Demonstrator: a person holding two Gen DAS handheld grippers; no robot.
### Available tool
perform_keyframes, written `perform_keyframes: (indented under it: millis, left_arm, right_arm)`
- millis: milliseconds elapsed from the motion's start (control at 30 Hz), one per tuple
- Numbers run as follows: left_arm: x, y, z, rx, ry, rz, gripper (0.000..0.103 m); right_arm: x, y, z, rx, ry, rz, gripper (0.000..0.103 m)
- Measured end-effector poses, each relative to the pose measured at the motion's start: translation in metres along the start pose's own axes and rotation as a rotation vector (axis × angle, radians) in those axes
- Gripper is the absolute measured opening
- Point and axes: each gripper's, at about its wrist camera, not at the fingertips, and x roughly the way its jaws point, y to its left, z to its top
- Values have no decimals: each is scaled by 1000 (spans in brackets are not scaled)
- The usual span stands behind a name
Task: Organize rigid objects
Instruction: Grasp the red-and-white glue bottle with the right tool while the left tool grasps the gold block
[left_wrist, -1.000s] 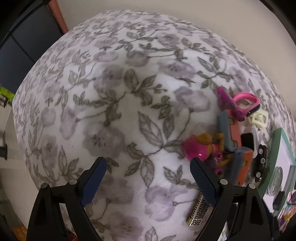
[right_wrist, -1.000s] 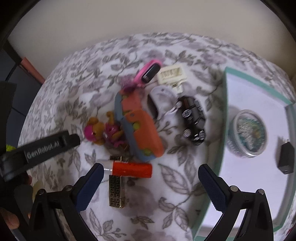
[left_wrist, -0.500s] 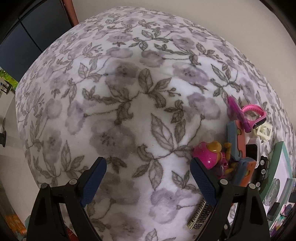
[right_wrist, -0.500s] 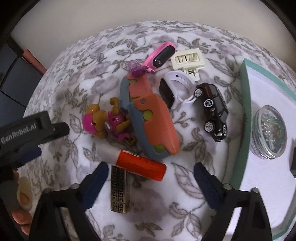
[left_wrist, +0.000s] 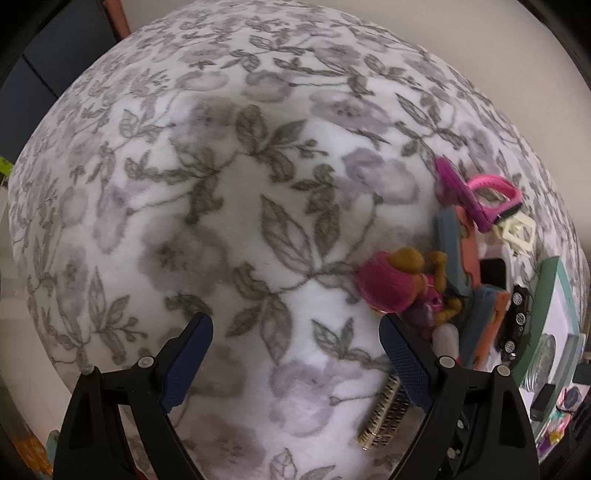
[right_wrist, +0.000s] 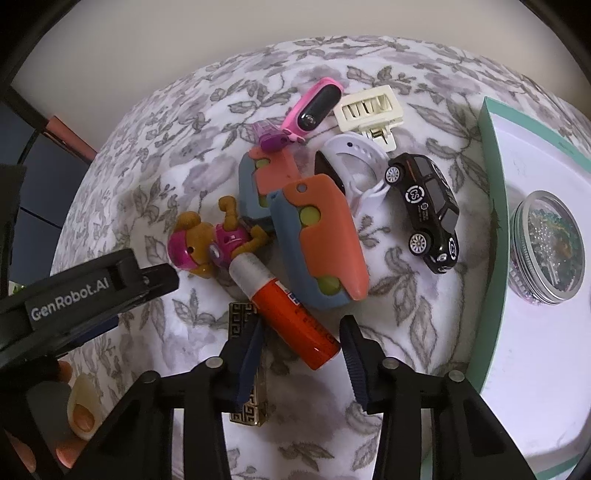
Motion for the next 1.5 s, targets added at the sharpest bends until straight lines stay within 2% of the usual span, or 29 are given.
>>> perform_keyframes:
  millis: [333,833,900,967,1200,1267,1367,1500]
  left_arm:
    - [13,-27,-7,78,35,-22,92]
    - [34,-91,-46,213,87,-41,91]
    - [36,-92,-48,218,92,-44,87]
    - [38,-93,-51,222,96,-39,77]
    - [34,-96,-57,256,84,-31,60]
    - [32,-99,-57,263,79,-32,50]
    - [31,-102,-57,270,73,-20,45]
    - [28,-102,-56,270,73,-22,45]
  right_arm:
    - [-8,-14,-11,22,13,-12,34]
    - [-19,-35,-29,39,73,-48,34]
    - [-20,-36,-30,37,70,-50,34]
    - [-20,-36,-30,31,66,-55,34]
    - [-18,-30,-27,9,68,-76,36]
    - [-16,-29,-27,2,66,-82,37]
    - [-14,-26,-25,-7,60,-88,37]
    - [-9,-20,-23,-25,57,-103,37]
